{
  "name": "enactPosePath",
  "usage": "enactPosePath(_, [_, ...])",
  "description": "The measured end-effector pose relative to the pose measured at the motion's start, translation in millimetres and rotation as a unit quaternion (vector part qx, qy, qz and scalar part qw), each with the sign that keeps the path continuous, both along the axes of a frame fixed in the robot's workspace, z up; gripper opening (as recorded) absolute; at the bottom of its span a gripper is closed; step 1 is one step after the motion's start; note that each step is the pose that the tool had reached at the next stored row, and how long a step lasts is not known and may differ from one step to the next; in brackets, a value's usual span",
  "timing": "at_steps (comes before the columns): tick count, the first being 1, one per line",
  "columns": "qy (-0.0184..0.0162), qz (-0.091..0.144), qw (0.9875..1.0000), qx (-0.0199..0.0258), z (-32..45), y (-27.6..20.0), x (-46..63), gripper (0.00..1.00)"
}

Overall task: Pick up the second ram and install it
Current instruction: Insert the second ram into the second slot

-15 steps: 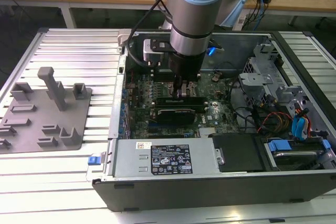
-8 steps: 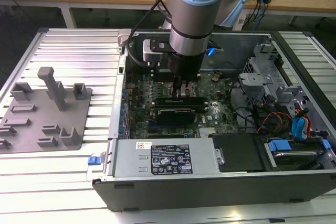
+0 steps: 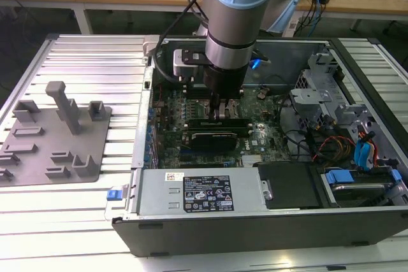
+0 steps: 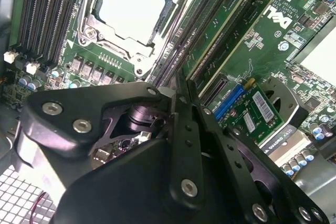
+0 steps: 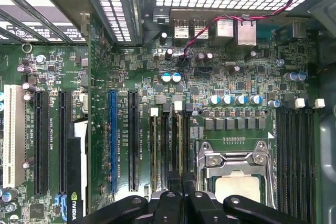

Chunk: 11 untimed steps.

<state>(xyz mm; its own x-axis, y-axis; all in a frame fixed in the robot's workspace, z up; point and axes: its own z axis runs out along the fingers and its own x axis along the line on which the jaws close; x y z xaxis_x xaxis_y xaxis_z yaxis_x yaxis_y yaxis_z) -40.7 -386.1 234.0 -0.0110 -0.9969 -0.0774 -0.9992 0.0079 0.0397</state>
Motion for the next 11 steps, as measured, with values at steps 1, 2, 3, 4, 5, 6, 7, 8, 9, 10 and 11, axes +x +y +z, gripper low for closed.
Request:
enactPosePath(1, [-0.0001, 0.000, 1.0000, 0.0002, -0.6, 0.1, 0.0, 0.09])
enactPosePath(2, [-0.0001, 0.000, 1.0000, 0.0002, -1.7, 0.1, 0.0, 0.09])
enactPosePath(3, [0.0000, 0.000, 1.0000, 0.0000, -3.1, 0.0, 0.0, 0.09])
enactPosePath(4, [0.0000, 0.000, 1.0000, -0.0001, -3.5, 0.0, 0.0, 0.09])
enactPosePath(5, [0.0000, 0.000, 1.0000, 0.0001, -3.7, 0.0, 0.0, 0.09])
enactPosePath(6, [-0.0001, 0.000, 1.0000, 0.0002, -5.0, 0.1, 0.1, 0.09])
enactPosePath(7, [-0.0001, 0.000, 1.0000, 0.0001, -5.7, 0.0, 0.0, 0.09])
enactPosePath(8, [-0.0001, 0.000, 1.0000, 0.0001, -6.2, 0.0, 0.0, 0.09])
enactPosePath(9, [-0.0001, 0.000, 1.0000, 0.0000, -6.2, 0.0, 0.0, 0.09])
enactPosePath(10, [-0.0002, 0.000, 1.0000, 0.0001, -6.6, 0.0, 0.0, 0.09])
enactPosePath(11, [-0.0002, 0.000, 1.0000, 0.0002, -7.2, 0.1, 0.0, 0.09])
